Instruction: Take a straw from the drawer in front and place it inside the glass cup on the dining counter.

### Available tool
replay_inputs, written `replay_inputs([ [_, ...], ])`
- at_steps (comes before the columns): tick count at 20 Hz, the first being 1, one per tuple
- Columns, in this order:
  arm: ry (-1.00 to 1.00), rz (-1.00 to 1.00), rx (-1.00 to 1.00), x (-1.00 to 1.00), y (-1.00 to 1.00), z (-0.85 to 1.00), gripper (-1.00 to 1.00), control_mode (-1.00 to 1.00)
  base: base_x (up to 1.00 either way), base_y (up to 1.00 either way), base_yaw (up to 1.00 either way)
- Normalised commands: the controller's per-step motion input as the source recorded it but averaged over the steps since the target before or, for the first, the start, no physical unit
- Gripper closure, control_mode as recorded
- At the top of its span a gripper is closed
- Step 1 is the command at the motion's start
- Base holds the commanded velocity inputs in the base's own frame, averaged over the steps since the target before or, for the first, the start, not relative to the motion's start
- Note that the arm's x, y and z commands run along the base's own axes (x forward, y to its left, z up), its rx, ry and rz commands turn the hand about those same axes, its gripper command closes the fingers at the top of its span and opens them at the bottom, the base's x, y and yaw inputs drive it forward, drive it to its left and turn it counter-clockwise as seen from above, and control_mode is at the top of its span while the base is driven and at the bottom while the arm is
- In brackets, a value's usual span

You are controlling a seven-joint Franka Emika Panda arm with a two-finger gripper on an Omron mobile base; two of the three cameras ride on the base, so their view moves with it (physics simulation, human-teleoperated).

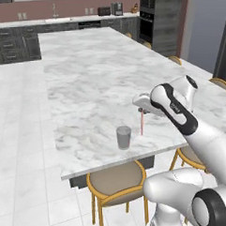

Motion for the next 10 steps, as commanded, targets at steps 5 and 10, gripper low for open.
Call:
replay_inputs([
  [5,-0.22,0.31,0.09,0.28,0.00,0.10,1.00,-1.00,0.00,0.00,0.00],
  [10,-0.25,0.22,0.06,0.13,0.00,0.03,1.00,-1.00,0.00,0.00,0.00],
])
